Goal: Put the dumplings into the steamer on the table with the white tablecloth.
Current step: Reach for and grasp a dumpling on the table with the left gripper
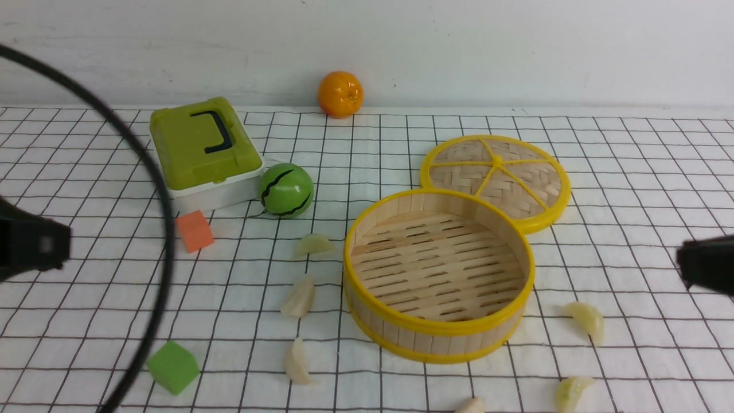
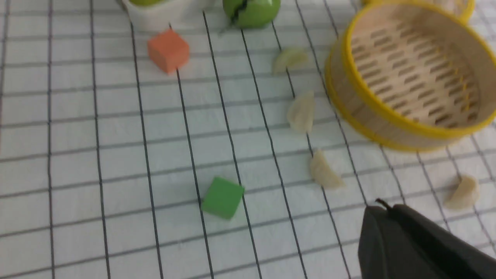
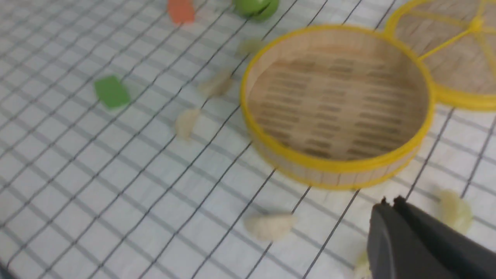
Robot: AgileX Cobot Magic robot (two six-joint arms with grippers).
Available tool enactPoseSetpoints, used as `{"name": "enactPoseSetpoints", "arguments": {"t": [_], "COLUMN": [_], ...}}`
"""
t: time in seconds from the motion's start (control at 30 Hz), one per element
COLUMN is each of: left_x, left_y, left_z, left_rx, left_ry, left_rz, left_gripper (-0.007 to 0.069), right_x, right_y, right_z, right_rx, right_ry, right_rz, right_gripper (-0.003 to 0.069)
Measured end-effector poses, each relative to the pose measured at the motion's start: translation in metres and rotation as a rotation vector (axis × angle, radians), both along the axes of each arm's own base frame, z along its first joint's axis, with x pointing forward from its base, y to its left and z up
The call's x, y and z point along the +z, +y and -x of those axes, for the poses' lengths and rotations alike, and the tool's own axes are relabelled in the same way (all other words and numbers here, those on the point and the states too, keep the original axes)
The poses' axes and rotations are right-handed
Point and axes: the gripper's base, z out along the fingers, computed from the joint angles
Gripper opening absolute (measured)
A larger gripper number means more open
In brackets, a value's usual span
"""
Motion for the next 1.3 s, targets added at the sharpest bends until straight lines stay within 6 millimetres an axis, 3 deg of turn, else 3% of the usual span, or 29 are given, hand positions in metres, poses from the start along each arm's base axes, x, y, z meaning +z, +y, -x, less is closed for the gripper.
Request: {"name": "enactPoseSetpoints", "arguments": {"t": [0.17, 0.3, 0.33, 0.37, 0.4, 0.5, 0.63, 0.67, 0.73, 0.83, 1.13, 1.3], "left_x": [-0.020, -0.033, -0.040, -0.038, -0.049, -0.058, -0.088, -0.087, -0.105, -0.125, -0.151, -0.169], "left_y": [-0.039, -0.061, -0.070, -0.071, -0.079, -0.087, -0.103, -0.103, -0.109, -0.116, -0.126, -0.130], "left_z": [-0.055, -0.099, -0.120, -0.123, -0.145, -0.166, -0.205, -0.206, -0.219, -0.232, -0.263, -0.273], "left_rx": [-0.098, -0.117, -0.118, -0.118, -0.127, -0.163, -0.325, -0.342, -0.436, -0.545, -0.571, -0.561], "left_ry": [0.252, 0.359, 0.392, 0.387, 0.413, 0.416, 0.401, 0.390, 0.372, 0.311, 0.090, 0.059], "left_rz": [-0.124, -0.158, -0.169, -0.167, -0.183, -0.207, -0.295, -0.302, -0.346, -0.401, -0.438, -0.439], "left_gripper": [-0.0013, -0.0008, 0.0011, 0.0015, 0.0059, 0.0124, 0.0306, 0.0314, 0.0386, 0.0430, 0.0439, 0.0439], "right_x": [-0.018, -0.027, -0.028, -0.028, -0.028, -0.026, -0.019, -0.019, -0.018, -0.018, -0.018, -0.018], "right_y": [0.022, 0.028, 0.028, 0.028, 0.027, 0.026, 0.023, 0.023, 0.022, 0.022, 0.022, 0.022], "right_z": [-0.005, 0.000, 0.003, 0.003, 0.006, 0.009, 0.018, 0.018, 0.020, 0.020, 0.020, 0.020], "right_rx": [0.148, 0.222, 0.240, 0.243, 0.247, 0.247, 0.249, 0.249, 0.250, 0.249, 0.248, 0.242], "right_ry": [0.224, 0.337, 0.361, 0.364, 0.367, 0.355, 0.318, 0.318, 0.311, 0.310, 0.312, 0.317], "right_rz": [0.118, 0.171, 0.181, 0.183, 0.184, 0.183, 0.176, 0.176, 0.174, 0.174, 0.174, 0.170], "right_gripper": [-0.0024, -0.0022, -0.0022, -0.0022, -0.0020, -0.0018, -0.0018, -0.0018, -0.0015, -0.0015, -0.0005, -0.0004]}}
